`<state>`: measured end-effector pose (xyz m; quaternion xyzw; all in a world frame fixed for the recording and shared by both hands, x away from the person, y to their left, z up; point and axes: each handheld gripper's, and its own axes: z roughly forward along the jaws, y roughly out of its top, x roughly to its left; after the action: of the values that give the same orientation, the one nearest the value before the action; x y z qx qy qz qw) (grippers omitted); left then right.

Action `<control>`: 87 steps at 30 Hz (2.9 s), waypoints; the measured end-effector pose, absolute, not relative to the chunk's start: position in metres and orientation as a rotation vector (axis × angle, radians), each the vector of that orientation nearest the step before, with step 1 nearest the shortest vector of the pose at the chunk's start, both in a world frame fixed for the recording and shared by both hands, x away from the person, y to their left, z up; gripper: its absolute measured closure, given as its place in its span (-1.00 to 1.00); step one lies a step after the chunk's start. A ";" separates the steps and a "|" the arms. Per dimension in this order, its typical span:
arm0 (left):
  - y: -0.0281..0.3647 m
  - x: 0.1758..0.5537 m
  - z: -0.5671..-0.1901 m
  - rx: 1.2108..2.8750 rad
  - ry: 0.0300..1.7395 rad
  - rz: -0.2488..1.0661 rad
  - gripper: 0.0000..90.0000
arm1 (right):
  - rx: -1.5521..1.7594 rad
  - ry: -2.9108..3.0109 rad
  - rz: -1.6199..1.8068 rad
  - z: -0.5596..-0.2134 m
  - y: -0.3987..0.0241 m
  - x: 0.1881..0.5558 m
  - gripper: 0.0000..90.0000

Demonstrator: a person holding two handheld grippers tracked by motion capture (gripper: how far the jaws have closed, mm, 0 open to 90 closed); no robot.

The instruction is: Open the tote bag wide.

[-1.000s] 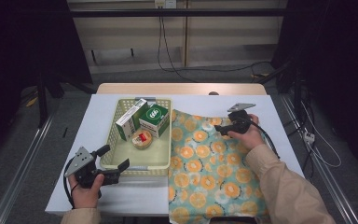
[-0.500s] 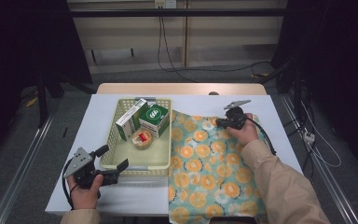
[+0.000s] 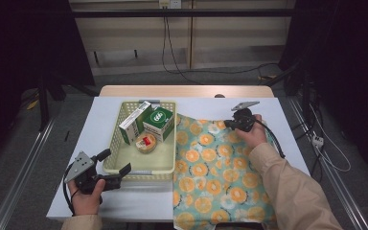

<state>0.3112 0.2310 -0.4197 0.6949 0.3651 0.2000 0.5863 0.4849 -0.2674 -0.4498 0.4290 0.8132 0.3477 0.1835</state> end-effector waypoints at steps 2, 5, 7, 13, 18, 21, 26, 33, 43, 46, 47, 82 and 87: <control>0.230 0.311 -0.419 1.623 0.849 0.466 -0.92 | 1.218 2.281 0.974 -0.449 -0.271 0.486 1.00; 0.229 0.311 -0.419 1.630 0.842 0.465 -0.92 | 1.267 2.264 1.008 -0.448 -0.277 0.487 1.00; 0.228 0.312 -0.420 1.628 0.844 0.461 -0.92 | 1.222 2.269 1.107 -0.450 -0.279 0.489 0.92; 0.226 0.313 -0.419 1.626 0.840 0.453 -0.92 | 1.203 2.274 0.975 -0.459 -0.263 0.506 -0.25; 0.225 0.313 -0.418 1.628 0.836 0.462 -0.92 | 1.196 2.341 0.995 -0.462 -0.254 0.515 0.19; 0.226 0.313 -0.420 1.632 0.838 0.455 -0.92 | 1.191 2.401 0.995 -0.459 -0.254 0.511 0.52; 0.226 0.314 -0.421 1.632 0.844 0.455 -0.92 | 1.252 2.468 1.054 -0.457 -0.261 0.506 1.00; 0.225 0.313 -0.420 1.633 0.842 0.457 -0.92 | 1.255 2.406 1.033 -0.448 -0.260 0.507 1.00; 0.225 0.315 -0.421 1.631 0.848 0.453 -0.92 | 1.422 2.123 1.009 -0.411 -0.309 0.562 1.00; 0.226 0.315 -0.421 1.633 0.850 0.450 -0.92 | 1.513 2.022 0.981 -0.412 -0.322 0.572 0.99; 0.226 0.315 -0.422 1.634 0.851 0.450 -0.92 | 1.511 1.988 0.974 -0.413 -0.326 0.574 0.87; 0.220 0.314 -0.420 1.649 0.820 0.427 -0.92 | 0.916 2.573 1.162 -0.438 -0.255 0.340 -0.41; 0.220 0.314 -0.422 1.653 0.826 0.422 -0.92 | 0.770 2.663 1.177 -0.444 -0.248 0.320 -0.06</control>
<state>0.3143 0.2202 -0.4219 0.7083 0.3538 0.1807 0.5835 0.3198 -0.2478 -0.4440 0.2550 0.8824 0.3901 0.0650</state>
